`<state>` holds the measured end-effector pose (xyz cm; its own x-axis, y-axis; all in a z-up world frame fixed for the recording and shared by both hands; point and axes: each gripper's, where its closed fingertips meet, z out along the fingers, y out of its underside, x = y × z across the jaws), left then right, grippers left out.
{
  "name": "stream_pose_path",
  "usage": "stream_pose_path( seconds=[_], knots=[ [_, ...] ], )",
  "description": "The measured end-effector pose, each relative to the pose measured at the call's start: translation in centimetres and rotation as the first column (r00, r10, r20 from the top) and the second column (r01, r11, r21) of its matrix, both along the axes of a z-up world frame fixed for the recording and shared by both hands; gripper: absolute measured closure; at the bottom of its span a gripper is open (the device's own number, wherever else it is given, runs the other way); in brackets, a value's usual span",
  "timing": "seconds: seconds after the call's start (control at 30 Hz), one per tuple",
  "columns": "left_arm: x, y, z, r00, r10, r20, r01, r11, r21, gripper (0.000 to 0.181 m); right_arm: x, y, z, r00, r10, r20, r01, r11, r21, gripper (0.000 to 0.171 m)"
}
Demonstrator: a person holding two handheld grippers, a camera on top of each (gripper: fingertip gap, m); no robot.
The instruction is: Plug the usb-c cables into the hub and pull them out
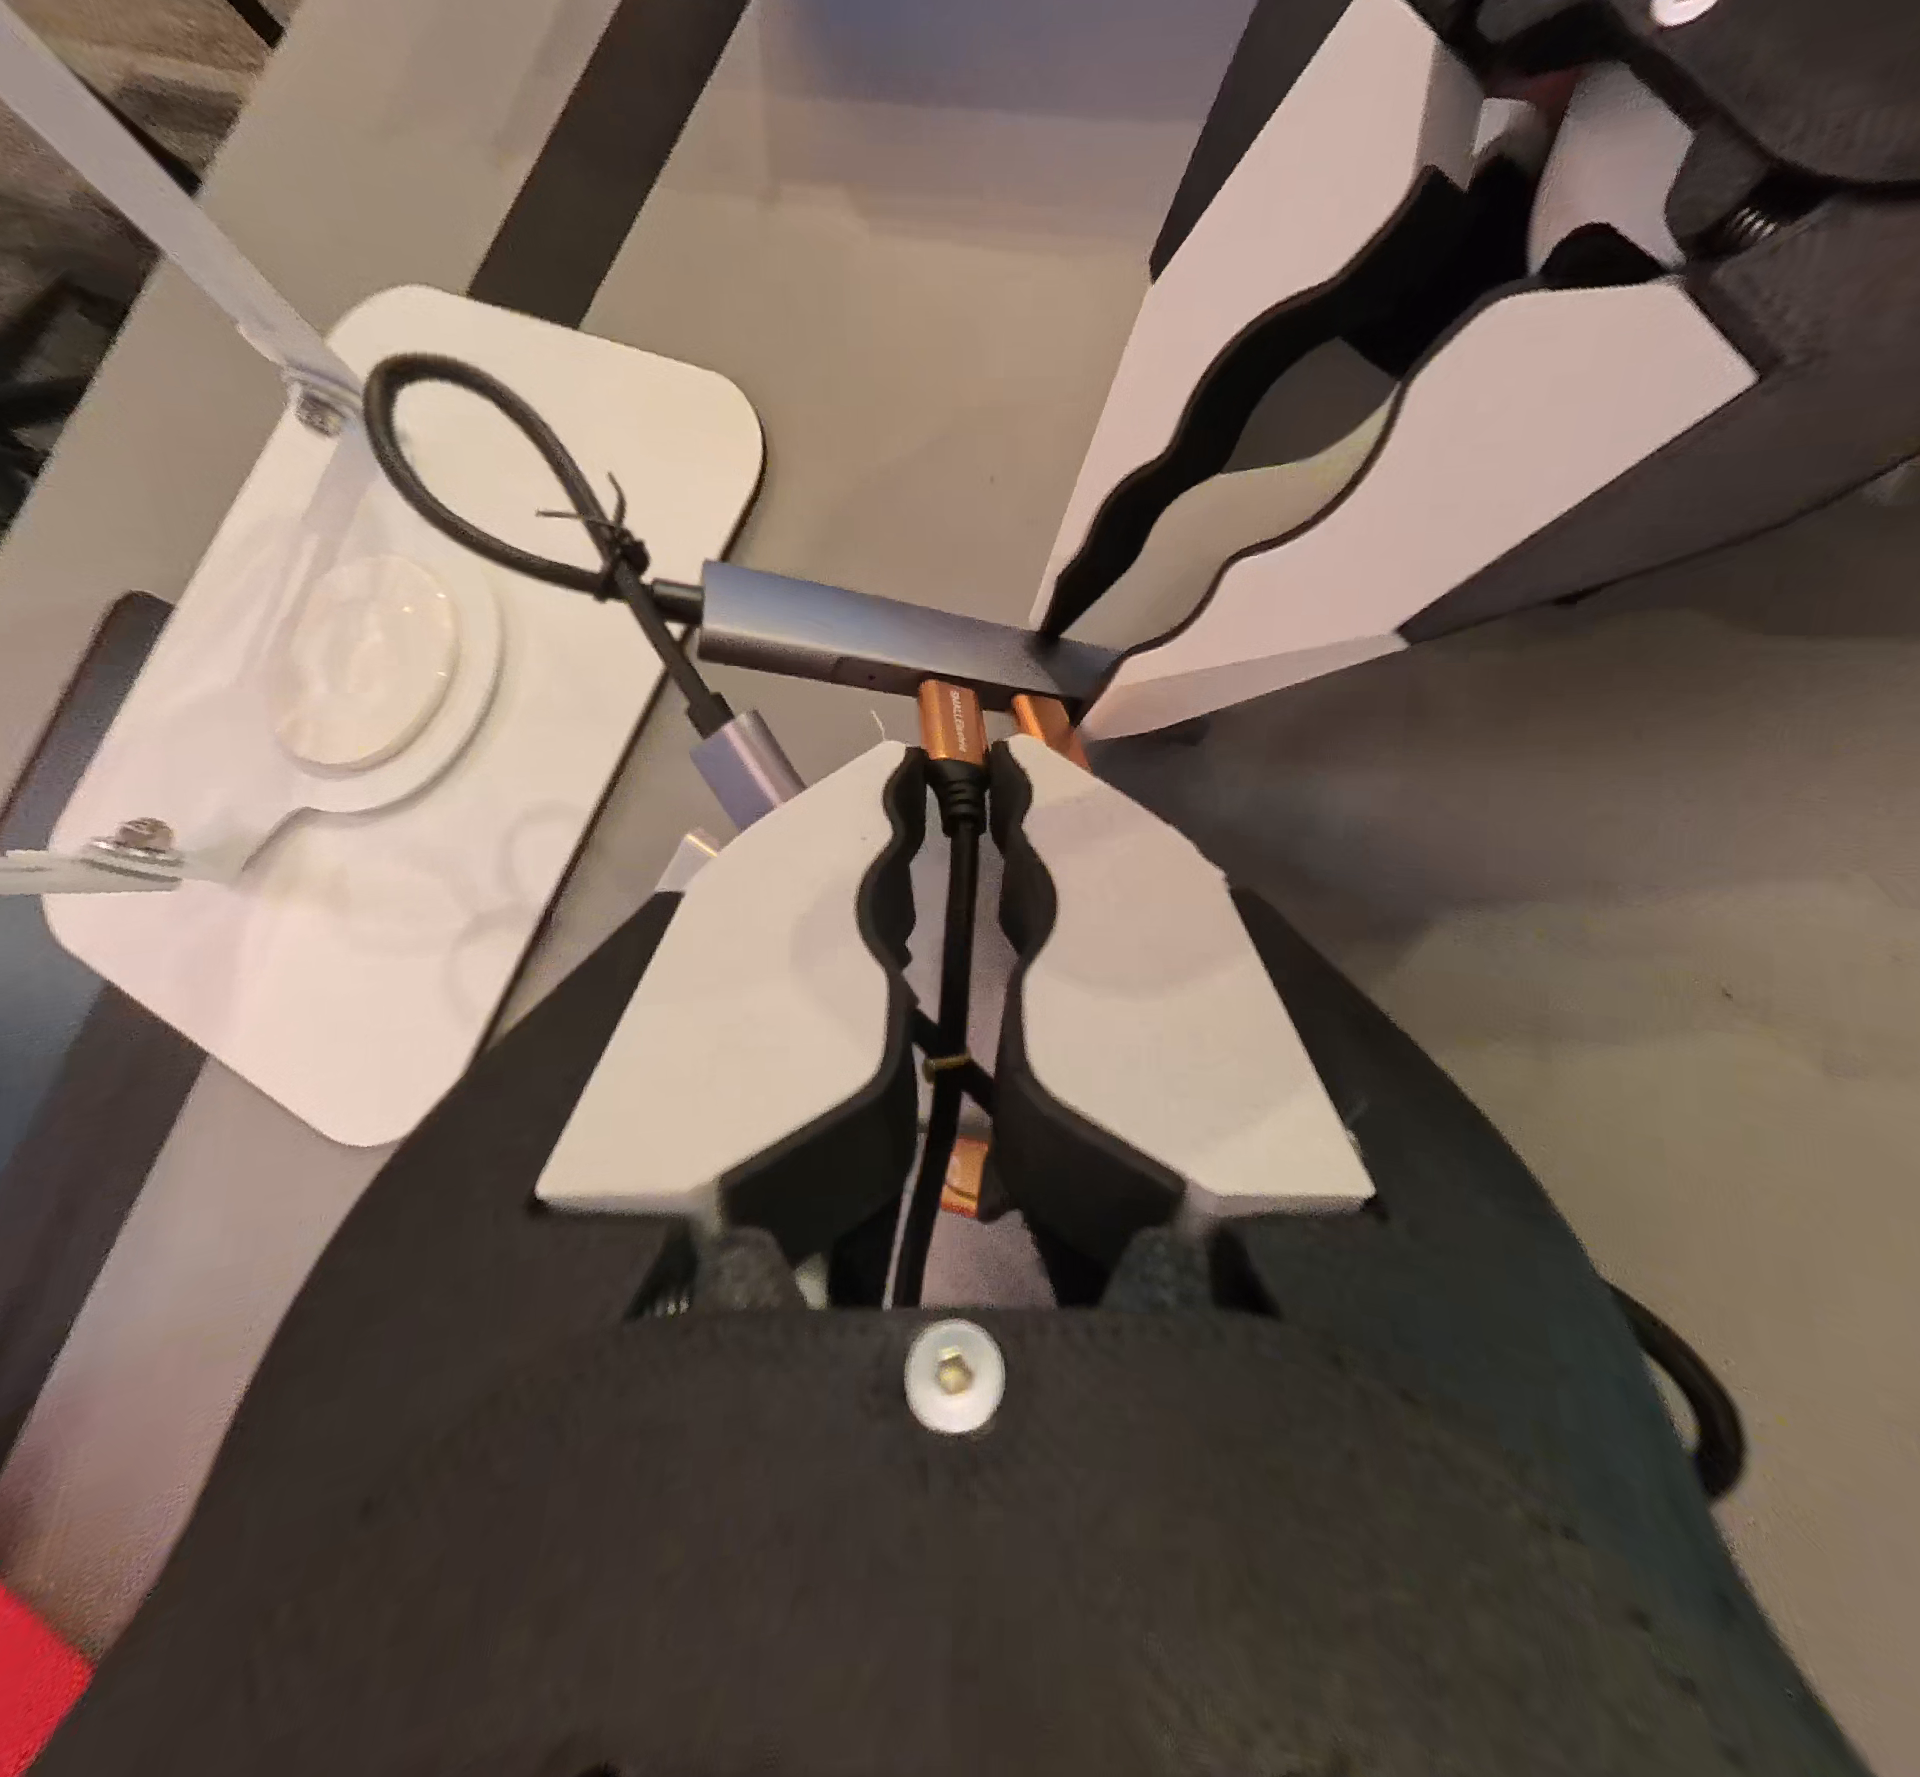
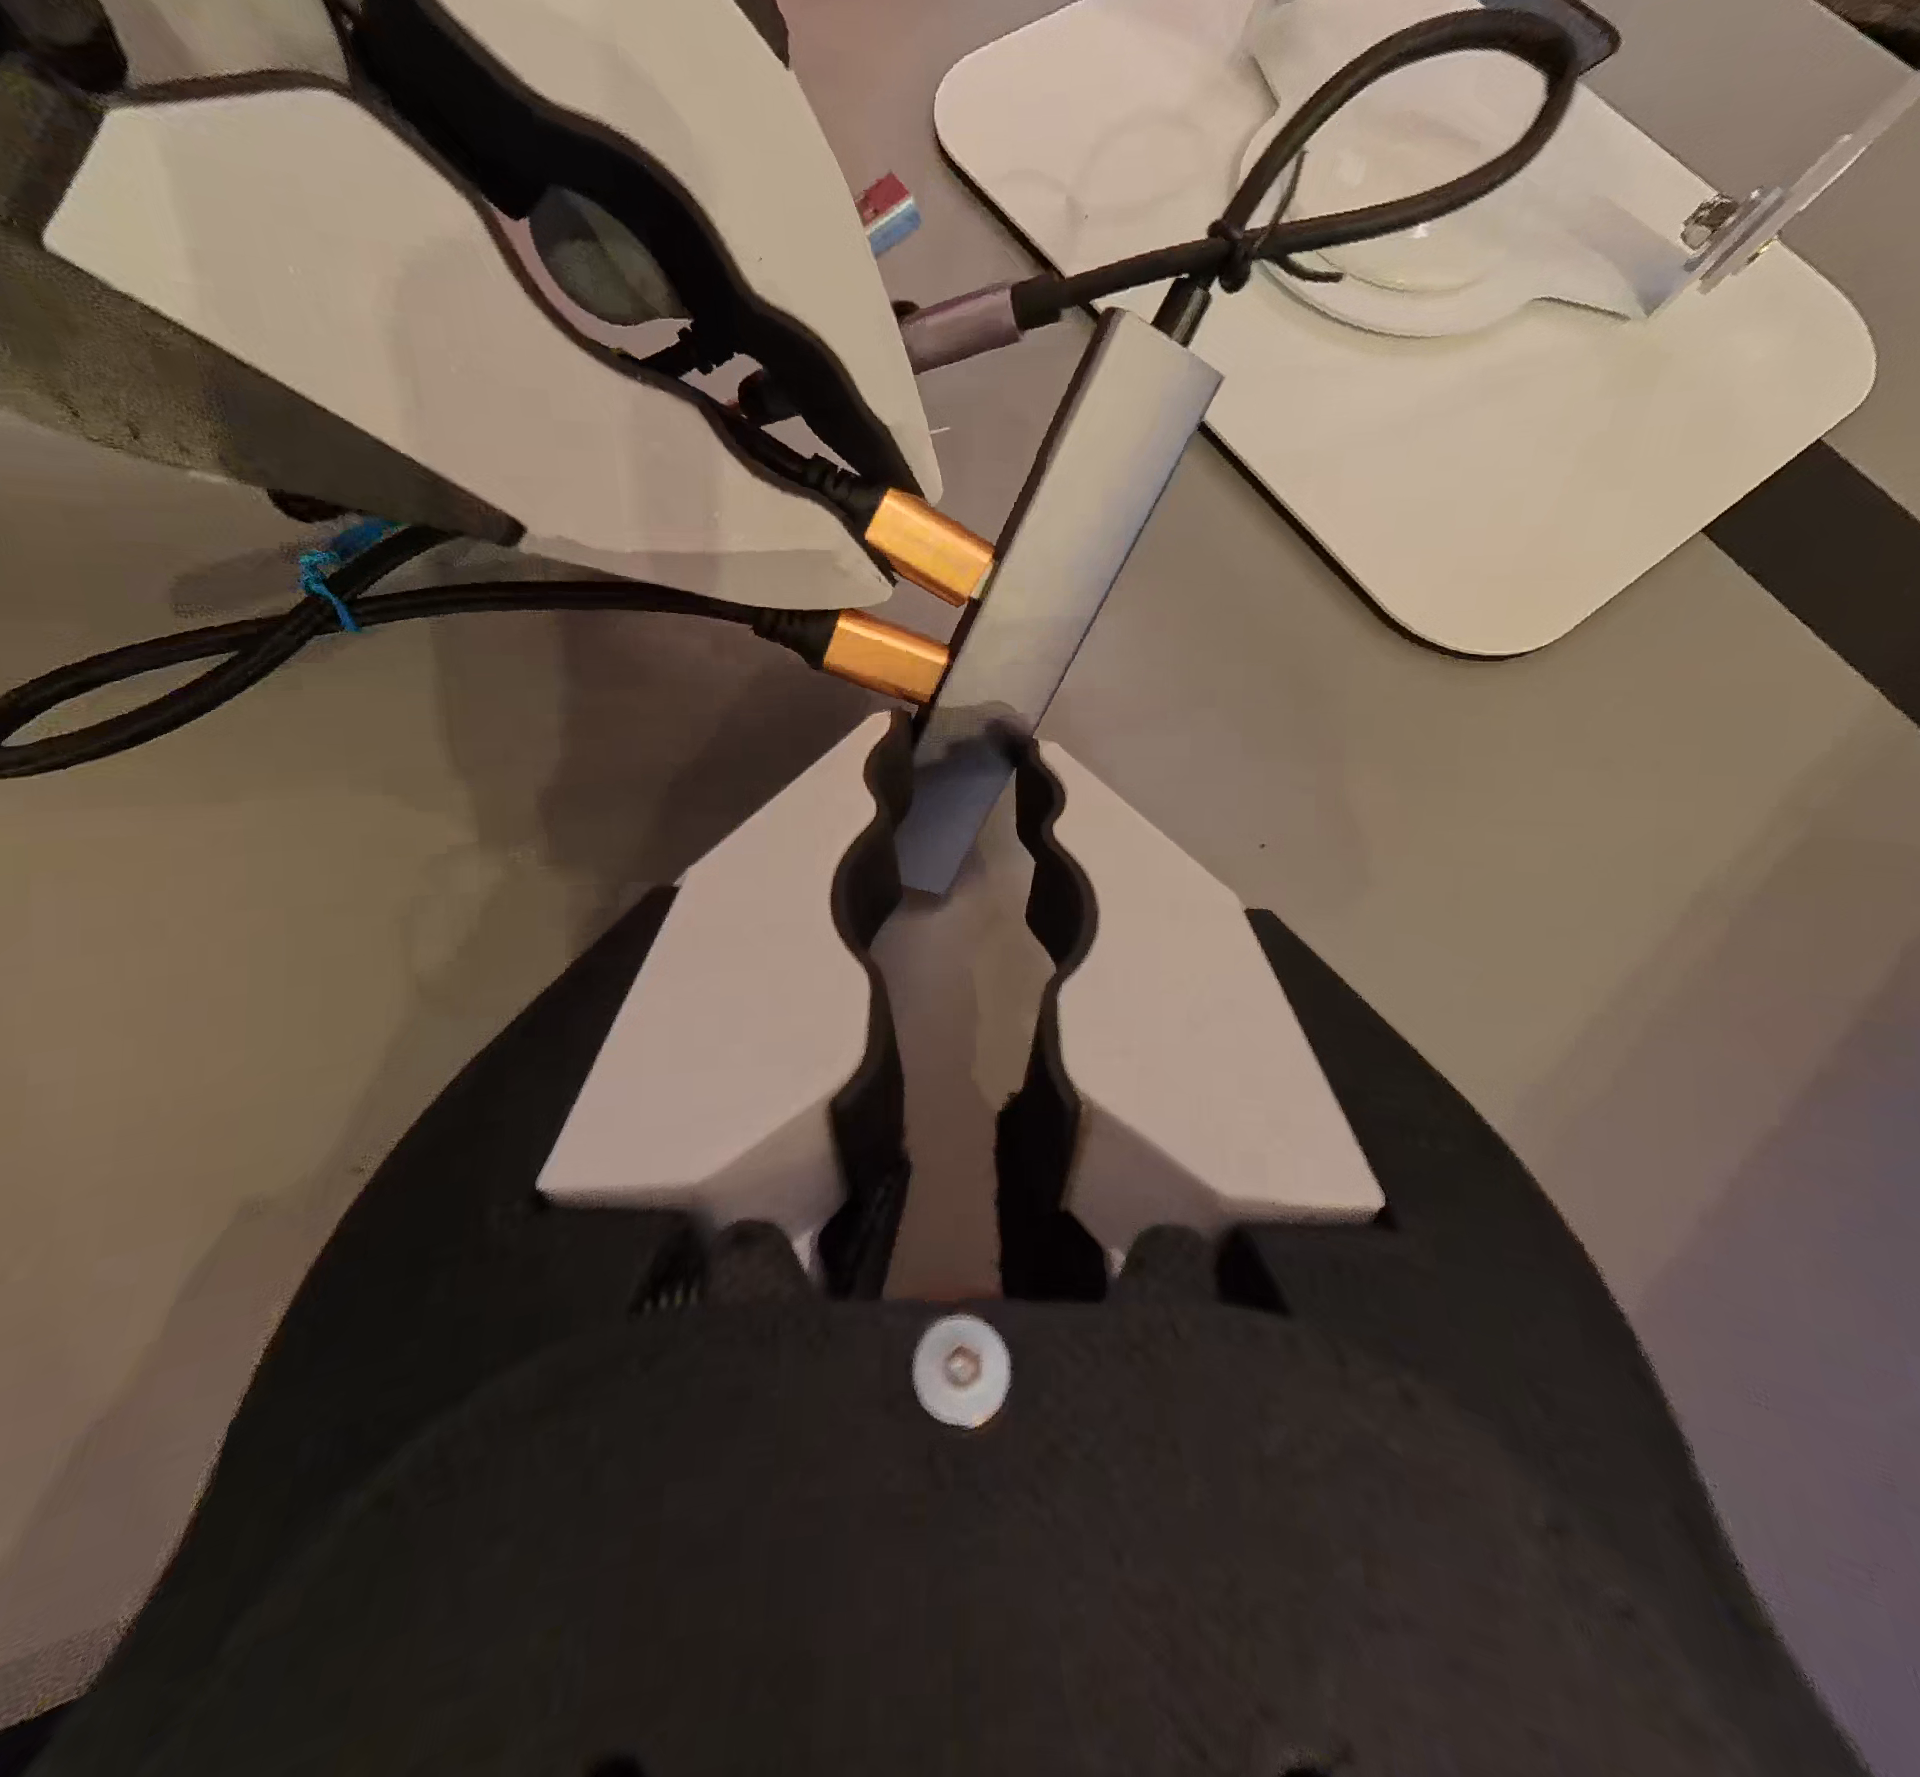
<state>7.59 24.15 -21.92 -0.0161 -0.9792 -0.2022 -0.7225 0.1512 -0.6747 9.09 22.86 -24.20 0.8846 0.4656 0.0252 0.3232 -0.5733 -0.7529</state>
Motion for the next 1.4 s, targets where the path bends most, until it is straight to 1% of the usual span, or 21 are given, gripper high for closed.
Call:
stream_pose_path(
  seconds=[0.1, 0.13, 0.3, 0.53, 0.7, 0.87, 0.97, 1.0, 1.03, 1.07, 1.13, 1.23, 1.33, 1.37, 1.4],
  knots=[
    [-0.2, -0.3, 0.0, 1.0, -0.005, 0.008, 0.006, 0.996, -0.085, 0.169, 0.0, -0.1, 0.0, 1.0, -0.002, -0.018, 0.002, 1.0, 0.001, 0.154],
    [-0.2, -0.3, -0.1, 1.0, -0.005, 0.007, 0.006, 0.996, -0.092, 0.169, 0.0, -0.1, 0.0, 1.0, -0.004, -0.019, 0.004, 1.0, 0.002, 0.154],
    [-0.8, -0.3, -0.9, 0.998, -0.019, -0.054, 0.016, 0.998, -0.06, 0.168, 0.0, -0.2, -0.3, 0.999, -0.011, -0.044, 0.01, 1.0, -0.013, 0.154],
    [-1.1, -0.2, -1.4, 0.996, -0.015, -0.087, 0.015, 1.0, 0.001, 0.169, -0.2, -0.4, -0.6, 0.999, -0.012, -0.047, 0.011, 1.0, -0.027, 0.154],
    [-1.1, -0.2, -2.0, 0.994, -0.006, -0.108, 0.01, 0.999, 0.035, 0.169, -0.2, -0.5, -0.8, 1.0, -0.003, 0.025, 0.004, 1.0, -0.024, 0.155],
    [-1.2, -0.3, -2.1, 0.993, -0.002, -0.12, 0.008, 0.998, 0.054, 0.17, -0.5, -0.6, -0.8, 0.999, 0.011, 0.052, -0.009, 0.999, -0.031, 0.156],
    [-1.5, -0.5, -2.9, 0.988, -0.018, -0.156, 0.028, 0.998, 0.056, 0.17, -0.8, -0.8, -1.0, 0.997, 0.042, 0.065, -0.04, 0.998, -0.041, 0.156],
    [-1.3, -0.5, -3.2, 0.989, -0.02, -0.15, 0.029, 0.998, 0.057, 0.17, -2.0, -1.1, -0.4, 0.994, 0.105, 0.0, -0.105, 0.994, -0.025, 0.161],
    [-1.1, 0.5, -3.2, 0.991, 0.038, -0.125, -0.026, 0.995, 0.096, 0.17, -4.9, -1.8, 1.4, 0.963, 0.185, -0.196, -0.187, 0.982, 0.007, 0.166],
    [-1.0, 0.4, -3.3, 0.993, 0.01, -0.114, -0.002, 0.997, 0.072, 0.17, -6.7, -2.4, 1.7, 0.944, 0.267, -0.195, -0.265, 0.964, 0.035, 0.171],
    [-1.2, 0.8, -3.6, 0.993, 0.01, -0.115, -0.006, 0.999, 0.04, 0.17, -6.6, -1.9, 1.5, 0.964, 0.24, -0.111, -0.237, 0.971, 0.035, 0.171],
    [-0.8, 0.8, -2.0, 0.998, 0.011, -0.057, -0.008, 0.999, 0.041, 0.17, -5.5, -1.5, 2.9, 0.966, 0.214, -0.147, -0.207, 0.977, 0.06, 0.171],
    [-1.2, 0.8, -3.0, 0.997, 0.007, -0.076, -0.001, 0.997, 0.072, 0.17, -1.6, -1.2, 5.0, 0.975, 0.113, -0.19, -0.093, 0.989, 0.112, 0.171],
    [-1.1, 0.5, -2.9, 0.998, -0.01, -0.056, 0.013, 0.998, 0.063, 0.17, 0.0, -1.2, 4.9, 0.98, 0.069, -0.189, -0.049, 0.993, 0.107, 0.168],
    [-0.9, 0.4, -2.6, 0.999, -0.018, -0.036, 0.021, 0.997, 0.072, 0.17, 1.0, -1.2, 4.6, 0.975, 0.043, -0.217, -0.025, 0.996, 0.086, 0.16]
  ],
)
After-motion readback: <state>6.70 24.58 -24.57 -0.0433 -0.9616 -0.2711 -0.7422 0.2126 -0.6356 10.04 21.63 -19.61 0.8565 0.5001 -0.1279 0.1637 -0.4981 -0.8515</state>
